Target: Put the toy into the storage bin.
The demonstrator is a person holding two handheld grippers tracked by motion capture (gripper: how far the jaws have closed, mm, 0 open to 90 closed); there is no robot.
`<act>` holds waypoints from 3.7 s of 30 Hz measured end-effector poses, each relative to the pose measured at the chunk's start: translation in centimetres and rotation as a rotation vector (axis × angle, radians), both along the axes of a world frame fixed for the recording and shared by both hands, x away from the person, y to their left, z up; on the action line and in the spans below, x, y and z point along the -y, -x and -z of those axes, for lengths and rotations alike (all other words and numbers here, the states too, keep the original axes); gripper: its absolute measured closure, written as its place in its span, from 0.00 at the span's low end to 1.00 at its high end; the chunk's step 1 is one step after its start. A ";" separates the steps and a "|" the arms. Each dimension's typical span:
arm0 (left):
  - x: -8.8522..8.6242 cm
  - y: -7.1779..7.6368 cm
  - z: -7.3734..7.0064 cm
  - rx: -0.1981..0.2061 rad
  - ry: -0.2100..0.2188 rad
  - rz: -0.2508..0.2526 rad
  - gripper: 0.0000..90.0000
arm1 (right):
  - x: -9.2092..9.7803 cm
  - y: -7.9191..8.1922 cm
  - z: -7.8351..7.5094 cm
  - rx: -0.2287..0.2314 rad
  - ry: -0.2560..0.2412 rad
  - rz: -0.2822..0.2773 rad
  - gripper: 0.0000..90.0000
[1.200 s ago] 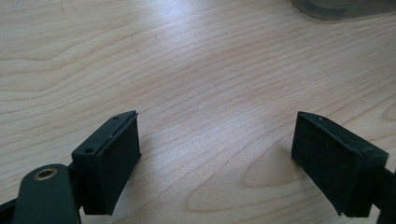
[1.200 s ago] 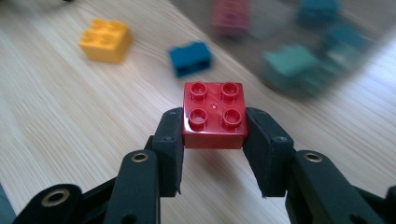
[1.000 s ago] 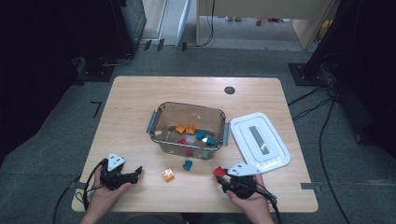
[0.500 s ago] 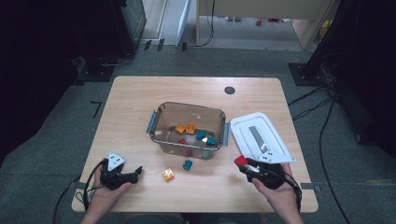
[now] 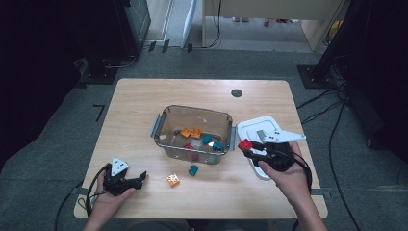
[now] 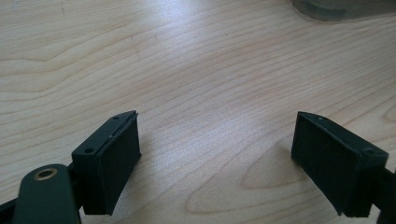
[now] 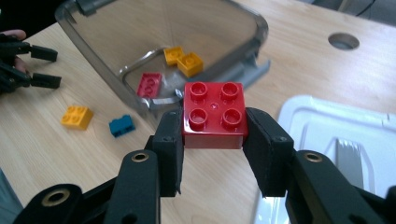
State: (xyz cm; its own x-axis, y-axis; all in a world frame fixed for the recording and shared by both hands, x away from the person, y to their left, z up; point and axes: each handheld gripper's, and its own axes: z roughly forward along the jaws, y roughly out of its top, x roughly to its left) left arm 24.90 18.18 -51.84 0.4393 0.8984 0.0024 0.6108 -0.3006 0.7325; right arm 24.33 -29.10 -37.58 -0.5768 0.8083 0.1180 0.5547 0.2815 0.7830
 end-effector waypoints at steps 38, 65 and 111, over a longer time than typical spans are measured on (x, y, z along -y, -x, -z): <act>0.0 0.0 0.0 0.002 -0.001 0.005 0.17 | -7.7 -6.3 -0.3 -0.047 0.011 -0.074 0.47; 0.0 0.0 0.0 0.000 -0.001 0.005 0.17 | -3.9 2.0 4.4 -0.040 0.032 -0.011 0.11; 0.0 0.0 0.0 0.000 0.000 0.016 0.17 | -17.6 0.2 13.2 -0.043 0.077 0.031 0.39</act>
State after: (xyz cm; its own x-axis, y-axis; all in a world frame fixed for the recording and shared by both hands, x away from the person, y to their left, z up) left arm 24.86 18.21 -51.84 0.4537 0.8911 0.0026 0.6059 -0.3106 0.7324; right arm 24.10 -11.55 -50.78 -0.5469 0.8335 0.0787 0.5967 0.3222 0.7349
